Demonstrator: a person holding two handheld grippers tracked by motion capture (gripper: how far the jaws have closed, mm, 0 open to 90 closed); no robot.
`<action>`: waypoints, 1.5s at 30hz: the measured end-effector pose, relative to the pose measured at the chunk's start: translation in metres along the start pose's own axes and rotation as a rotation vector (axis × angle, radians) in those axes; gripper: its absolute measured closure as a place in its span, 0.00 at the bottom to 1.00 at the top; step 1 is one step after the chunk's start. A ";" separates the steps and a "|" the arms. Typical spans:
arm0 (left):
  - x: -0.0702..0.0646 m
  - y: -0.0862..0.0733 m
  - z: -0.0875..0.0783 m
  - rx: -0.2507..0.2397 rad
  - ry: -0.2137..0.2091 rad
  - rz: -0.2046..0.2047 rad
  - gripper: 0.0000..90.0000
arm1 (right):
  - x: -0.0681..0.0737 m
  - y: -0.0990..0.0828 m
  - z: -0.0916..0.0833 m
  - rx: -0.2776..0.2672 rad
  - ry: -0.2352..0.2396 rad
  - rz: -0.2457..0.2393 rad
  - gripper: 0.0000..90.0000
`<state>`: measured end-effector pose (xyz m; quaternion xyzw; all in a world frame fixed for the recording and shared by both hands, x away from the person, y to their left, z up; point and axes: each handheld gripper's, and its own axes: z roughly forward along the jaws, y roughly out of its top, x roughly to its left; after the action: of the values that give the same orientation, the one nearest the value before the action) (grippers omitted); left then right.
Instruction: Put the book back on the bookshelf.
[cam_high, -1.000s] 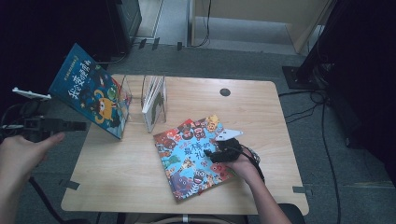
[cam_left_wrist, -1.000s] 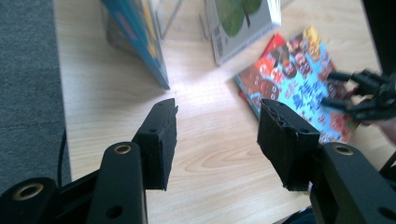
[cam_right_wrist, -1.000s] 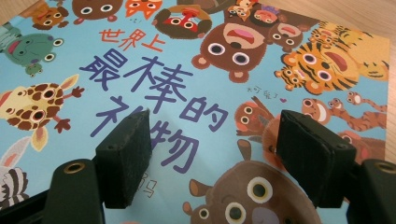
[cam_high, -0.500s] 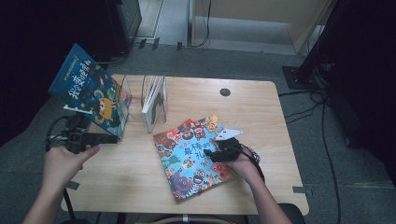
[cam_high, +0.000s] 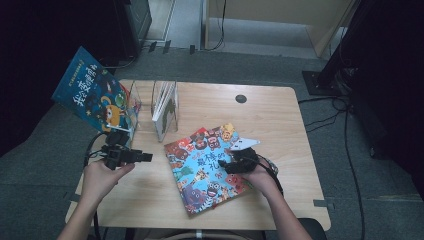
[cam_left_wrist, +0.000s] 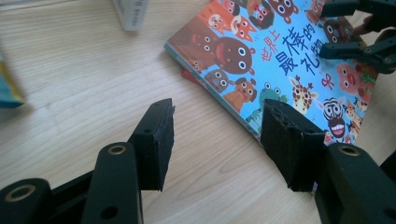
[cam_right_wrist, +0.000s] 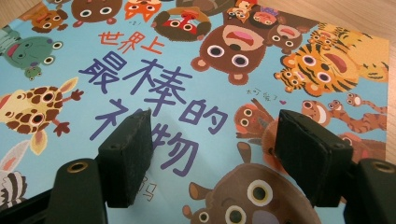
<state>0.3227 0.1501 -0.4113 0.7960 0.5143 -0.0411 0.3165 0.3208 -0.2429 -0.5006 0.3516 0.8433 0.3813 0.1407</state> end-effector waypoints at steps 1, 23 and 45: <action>-0.001 0.001 0.003 -0.001 -0.006 0.003 0.50 | 0.000 0.000 0.000 -0.001 -0.001 -0.002 0.31; -0.021 0.026 0.080 0.051 -0.069 0.105 0.52 | 0.007 -0.011 -0.011 -0.009 -0.010 0.018 0.33; -0.023 0.027 0.104 0.044 -0.044 0.219 0.56 | 0.012 -0.039 -0.043 -0.031 -0.031 0.085 0.49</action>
<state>0.3618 0.0679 -0.4728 0.8532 0.4161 -0.0348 0.3127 0.2711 -0.2757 -0.5005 0.3906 0.8194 0.3943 0.1429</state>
